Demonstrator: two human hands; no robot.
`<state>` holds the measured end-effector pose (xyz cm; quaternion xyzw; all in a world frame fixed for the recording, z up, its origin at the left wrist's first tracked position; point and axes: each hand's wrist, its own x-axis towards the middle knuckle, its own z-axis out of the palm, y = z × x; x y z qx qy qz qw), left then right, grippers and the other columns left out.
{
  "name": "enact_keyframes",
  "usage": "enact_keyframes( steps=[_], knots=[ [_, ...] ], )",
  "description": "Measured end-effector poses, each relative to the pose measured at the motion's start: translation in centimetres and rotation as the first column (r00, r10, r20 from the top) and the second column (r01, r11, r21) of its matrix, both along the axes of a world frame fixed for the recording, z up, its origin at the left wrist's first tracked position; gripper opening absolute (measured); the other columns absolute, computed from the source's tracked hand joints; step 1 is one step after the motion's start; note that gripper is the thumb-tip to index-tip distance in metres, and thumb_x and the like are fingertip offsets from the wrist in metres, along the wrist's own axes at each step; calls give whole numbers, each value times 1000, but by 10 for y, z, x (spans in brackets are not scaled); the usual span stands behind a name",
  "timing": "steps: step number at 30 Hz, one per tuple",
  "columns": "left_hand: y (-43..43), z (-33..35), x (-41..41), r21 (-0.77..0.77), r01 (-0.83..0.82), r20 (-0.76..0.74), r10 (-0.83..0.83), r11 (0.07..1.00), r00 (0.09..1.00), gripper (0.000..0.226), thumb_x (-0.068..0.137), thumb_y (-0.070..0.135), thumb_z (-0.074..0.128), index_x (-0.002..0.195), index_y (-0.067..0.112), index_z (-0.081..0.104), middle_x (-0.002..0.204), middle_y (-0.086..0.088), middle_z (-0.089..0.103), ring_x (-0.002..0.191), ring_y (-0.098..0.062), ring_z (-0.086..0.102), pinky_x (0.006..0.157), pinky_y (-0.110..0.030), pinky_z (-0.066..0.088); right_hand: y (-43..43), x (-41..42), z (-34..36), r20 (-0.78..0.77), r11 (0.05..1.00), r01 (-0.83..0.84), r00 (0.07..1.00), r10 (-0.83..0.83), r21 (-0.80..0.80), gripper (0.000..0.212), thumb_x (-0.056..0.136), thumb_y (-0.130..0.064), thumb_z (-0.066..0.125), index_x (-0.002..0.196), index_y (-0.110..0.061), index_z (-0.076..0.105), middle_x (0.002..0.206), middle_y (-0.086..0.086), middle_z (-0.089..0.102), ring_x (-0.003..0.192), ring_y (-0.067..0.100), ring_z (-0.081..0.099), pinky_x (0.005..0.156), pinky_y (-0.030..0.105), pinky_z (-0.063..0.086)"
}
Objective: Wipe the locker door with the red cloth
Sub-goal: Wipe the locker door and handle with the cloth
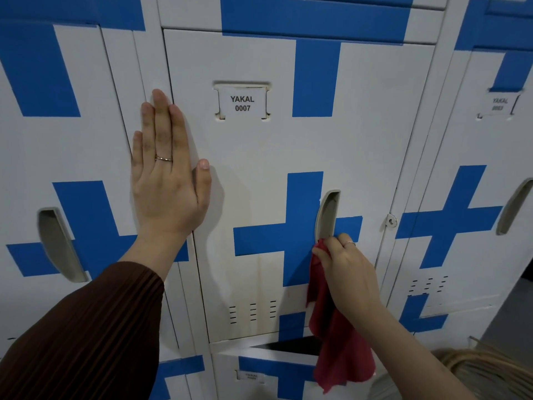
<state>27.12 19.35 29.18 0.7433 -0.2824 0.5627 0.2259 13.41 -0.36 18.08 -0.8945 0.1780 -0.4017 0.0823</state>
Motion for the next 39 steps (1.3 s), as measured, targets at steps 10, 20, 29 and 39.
enact_keyframes(
  steps=[10,20,29,39],
  knots=[
    [1,-1,-1,9,26,-32,-26,1000,999,64,92,29,26,145,-4,9,152,-26,10,141,-32,3,116,-35,-3,-10,-30,23,235,694,-344,939,252,632,16,90,-23,53,79,-17,63,78,7,64,75,21,58,70,25,45],
    [-36,-48,-54,72,577,-195,-556,813,808,50,98,38,32,136,6,41,135,-12,49,123,-12,43,103,-16,32,15,-47,68,339,573,-524,850,404,631,23,93,-19,44,80,-11,61,66,-2,57,63,1,54,61,14,45],
    [-69,-67,-89,-326,786,-673,-713,525,197,20,84,32,60,92,15,67,70,6,63,70,-5,59,69,-23,48,16,-58,80,256,557,-485,861,440,674,21,96,-17,38,89,-6,55,74,3,52,69,10,50,68,27,45],
    [-83,-53,-107,-425,780,-745,-667,460,-13,9,95,23,50,88,21,55,75,2,53,64,-6,49,64,-22,42,-2,-75,82,248,486,-401,904,348,777,24,90,-32,52,87,-8,53,77,5,53,70,13,51,67,29,44]
  ],
)
